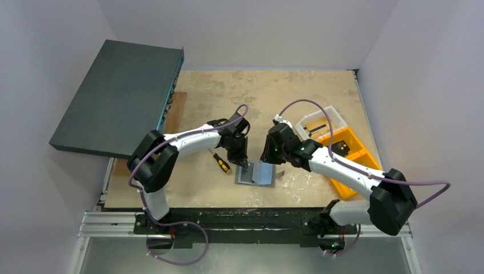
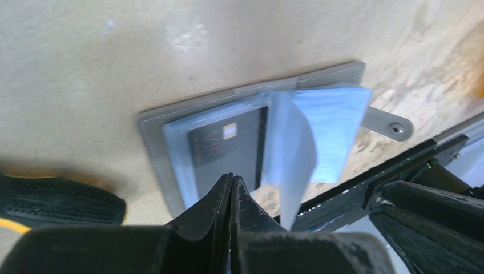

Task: Take the credit cards out of the card holder
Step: Remove the credit card from the card holder.

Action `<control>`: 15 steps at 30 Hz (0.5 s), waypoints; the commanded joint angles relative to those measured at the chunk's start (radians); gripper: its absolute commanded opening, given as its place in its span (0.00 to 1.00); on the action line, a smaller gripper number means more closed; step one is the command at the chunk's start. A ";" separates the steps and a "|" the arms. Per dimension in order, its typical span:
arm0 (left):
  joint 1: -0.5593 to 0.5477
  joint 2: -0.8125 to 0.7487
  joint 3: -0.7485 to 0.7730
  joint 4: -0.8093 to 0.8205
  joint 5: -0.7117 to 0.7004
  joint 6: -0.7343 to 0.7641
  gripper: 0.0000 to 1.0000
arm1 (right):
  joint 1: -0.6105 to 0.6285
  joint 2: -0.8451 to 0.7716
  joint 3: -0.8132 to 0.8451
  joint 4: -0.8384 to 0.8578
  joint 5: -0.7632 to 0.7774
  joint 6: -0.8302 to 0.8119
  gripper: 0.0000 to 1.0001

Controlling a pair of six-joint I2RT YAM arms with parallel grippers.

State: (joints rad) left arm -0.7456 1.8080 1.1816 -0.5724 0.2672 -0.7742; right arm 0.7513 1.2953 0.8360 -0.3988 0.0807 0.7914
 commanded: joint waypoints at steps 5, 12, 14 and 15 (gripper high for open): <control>-0.072 0.045 0.118 0.057 0.143 0.002 0.00 | -0.024 -0.110 0.037 -0.118 0.146 0.030 0.19; -0.086 0.170 0.156 0.144 0.246 -0.083 0.02 | -0.050 -0.199 -0.027 -0.122 0.146 0.055 0.19; -0.088 0.198 0.166 0.141 0.247 -0.090 0.03 | -0.051 -0.189 -0.037 -0.116 0.127 0.058 0.19; -0.087 0.207 0.169 0.139 0.244 -0.090 0.04 | -0.050 -0.183 -0.043 -0.108 0.110 0.060 0.19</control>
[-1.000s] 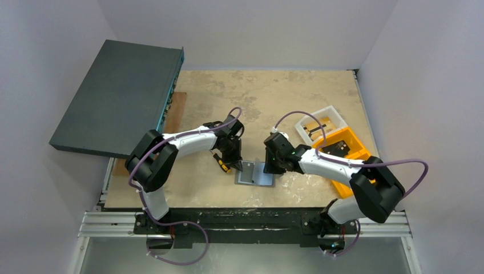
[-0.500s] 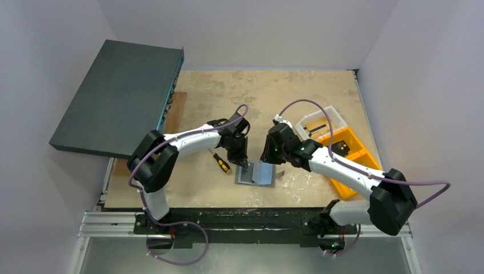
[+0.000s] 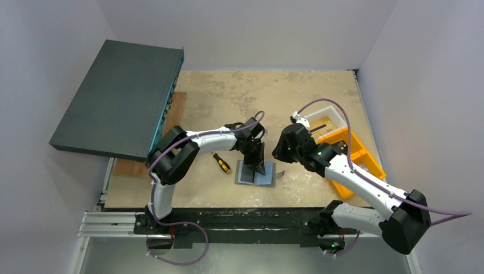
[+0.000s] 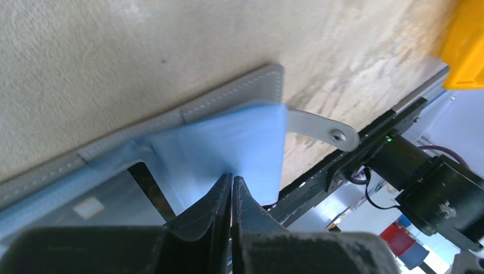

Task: Take the credit cards out of the card holder
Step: Remove the credit card from the card holder.

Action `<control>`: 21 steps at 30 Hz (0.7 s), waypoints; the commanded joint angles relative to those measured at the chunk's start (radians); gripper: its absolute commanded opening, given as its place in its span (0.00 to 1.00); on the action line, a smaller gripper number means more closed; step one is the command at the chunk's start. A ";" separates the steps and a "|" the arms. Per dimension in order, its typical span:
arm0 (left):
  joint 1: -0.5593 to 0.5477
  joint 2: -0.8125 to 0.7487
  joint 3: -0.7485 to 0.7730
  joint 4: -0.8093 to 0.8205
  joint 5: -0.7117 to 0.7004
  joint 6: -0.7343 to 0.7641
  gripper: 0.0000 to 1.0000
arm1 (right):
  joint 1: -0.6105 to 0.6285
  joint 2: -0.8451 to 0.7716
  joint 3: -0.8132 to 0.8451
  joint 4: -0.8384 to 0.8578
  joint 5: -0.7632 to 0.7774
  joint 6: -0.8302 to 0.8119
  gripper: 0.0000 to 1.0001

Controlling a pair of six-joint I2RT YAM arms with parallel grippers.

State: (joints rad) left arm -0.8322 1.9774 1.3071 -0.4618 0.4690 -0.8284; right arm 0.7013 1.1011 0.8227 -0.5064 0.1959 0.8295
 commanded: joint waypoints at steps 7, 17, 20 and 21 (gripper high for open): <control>0.004 -0.017 0.053 -0.010 0.009 -0.009 0.07 | 0.000 0.069 -0.045 0.075 -0.076 0.013 0.19; 0.113 -0.215 -0.100 -0.063 -0.078 0.026 0.08 | 0.000 0.177 -0.040 0.223 -0.227 0.021 0.20; 0.147 -0.250 -0.147 -0.076 -0.085 0.052 0.08 | 0.000 0.220 -0.050 0.279 -0.281 0.028 0.21; 0.153 -0.257 -0.158 -0.080 -0.088 0.060 0.08 | 0.000 0.235 -0.056 0.298 -0.302 0.036 0.22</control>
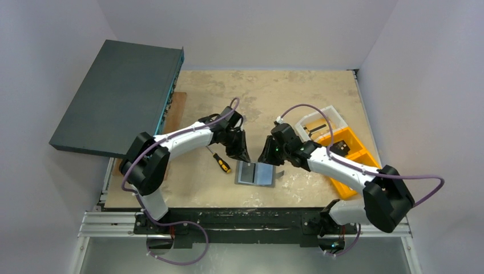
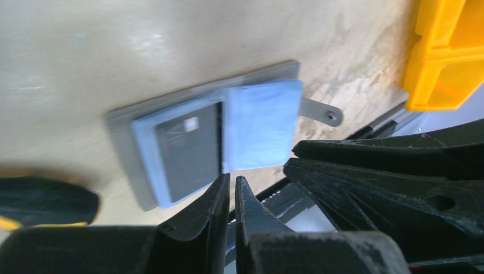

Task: Take the credit cards out of the card holder
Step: Remove the credit card from the card holder.

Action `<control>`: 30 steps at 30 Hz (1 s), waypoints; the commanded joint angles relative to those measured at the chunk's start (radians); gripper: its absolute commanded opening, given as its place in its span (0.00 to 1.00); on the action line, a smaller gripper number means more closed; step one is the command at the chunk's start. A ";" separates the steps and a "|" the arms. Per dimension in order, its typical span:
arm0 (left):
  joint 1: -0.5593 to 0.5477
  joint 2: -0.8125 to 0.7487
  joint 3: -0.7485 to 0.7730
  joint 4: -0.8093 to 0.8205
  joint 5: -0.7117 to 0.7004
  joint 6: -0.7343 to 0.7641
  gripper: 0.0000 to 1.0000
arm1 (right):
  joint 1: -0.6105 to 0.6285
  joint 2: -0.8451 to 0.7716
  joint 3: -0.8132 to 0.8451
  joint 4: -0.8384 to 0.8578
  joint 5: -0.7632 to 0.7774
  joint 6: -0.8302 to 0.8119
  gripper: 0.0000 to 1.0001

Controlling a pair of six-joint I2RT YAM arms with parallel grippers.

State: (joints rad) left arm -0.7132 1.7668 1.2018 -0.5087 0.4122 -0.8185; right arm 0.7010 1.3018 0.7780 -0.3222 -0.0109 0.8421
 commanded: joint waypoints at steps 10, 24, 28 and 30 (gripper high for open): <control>0.040 -0.009 -0.114 0.013 -0.049 0.075 0.08 | -0.047 0.167 -0.106 0.279 -0.243 0.057 0.27; 0.035 0.035 -0.137 0.048 -0.061 0.060 0.06 | -0.072 0.263 -0.162 0.388 -0.287 0.059 0.27; 0.021 0.048 -0.132 0.049 -0.068 0.050 0.06 | -0.072 0.291 -0.168 0.422 -0.303 0.067 0.27; 0.012 0.056 -0.131 0.051 -0.073 0.039 0.05 | -0.071 0.302 -0.170 0.434 -0.310 0.070 0.27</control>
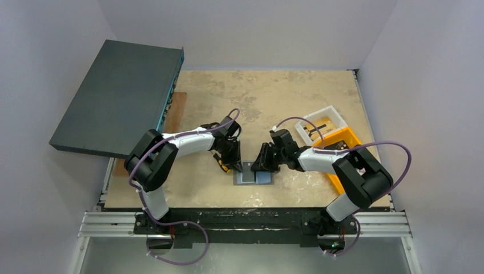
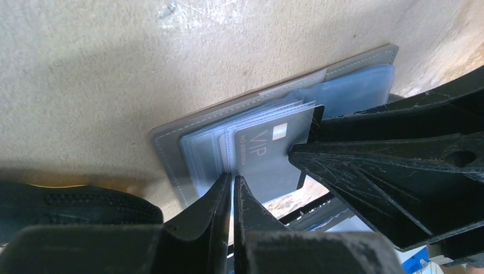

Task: Take the credit cards out of the card holder
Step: Remove the credit card from the card holder.

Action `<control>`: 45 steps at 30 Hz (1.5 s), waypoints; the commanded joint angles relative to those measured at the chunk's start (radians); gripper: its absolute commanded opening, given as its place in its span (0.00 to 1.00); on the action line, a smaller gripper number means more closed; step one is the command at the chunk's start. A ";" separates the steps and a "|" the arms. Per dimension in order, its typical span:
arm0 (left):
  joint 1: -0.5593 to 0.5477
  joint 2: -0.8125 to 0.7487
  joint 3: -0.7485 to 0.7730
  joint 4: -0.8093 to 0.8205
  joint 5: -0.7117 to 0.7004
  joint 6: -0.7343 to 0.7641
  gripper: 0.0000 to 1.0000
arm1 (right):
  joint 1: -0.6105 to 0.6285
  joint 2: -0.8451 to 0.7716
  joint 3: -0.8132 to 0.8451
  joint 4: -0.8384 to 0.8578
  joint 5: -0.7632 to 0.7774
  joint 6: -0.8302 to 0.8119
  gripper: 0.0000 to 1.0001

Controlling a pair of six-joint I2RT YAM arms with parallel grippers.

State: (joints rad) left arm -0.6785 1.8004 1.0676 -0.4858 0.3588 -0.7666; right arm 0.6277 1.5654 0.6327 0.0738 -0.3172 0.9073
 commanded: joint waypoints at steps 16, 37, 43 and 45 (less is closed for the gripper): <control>-0.028 0.051 0.015 -0.039 -0.139 -0.076 0.00 | -0.117 0.000 -0.159 0.252 -0.193 -0.007 0.28; -0.027 0.057 0.011 -0.042 -0.146 -0.088 0.00 | -0.147 0.068 -0.263 0.576 -0.331 0.112 0.11; -0.026 0.057 0.014 -0.069 -0.176 -0.092 0.00 | -0.173 0.038 -0.287 0.555 -0.315 0.101 0.06; -0.025 0.061 0.014 -0.076 -0.184 -0.091 0.00 | -0.179 0.030 -0.290 0.550 -0.313 0.096 0.04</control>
State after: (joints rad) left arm -0.7029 1.8175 1.0866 -0.5079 0.3054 -0.8581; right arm 0.4652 1.6249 0.3565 0.6113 -0.6239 1.0065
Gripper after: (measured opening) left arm 0.003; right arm 0.058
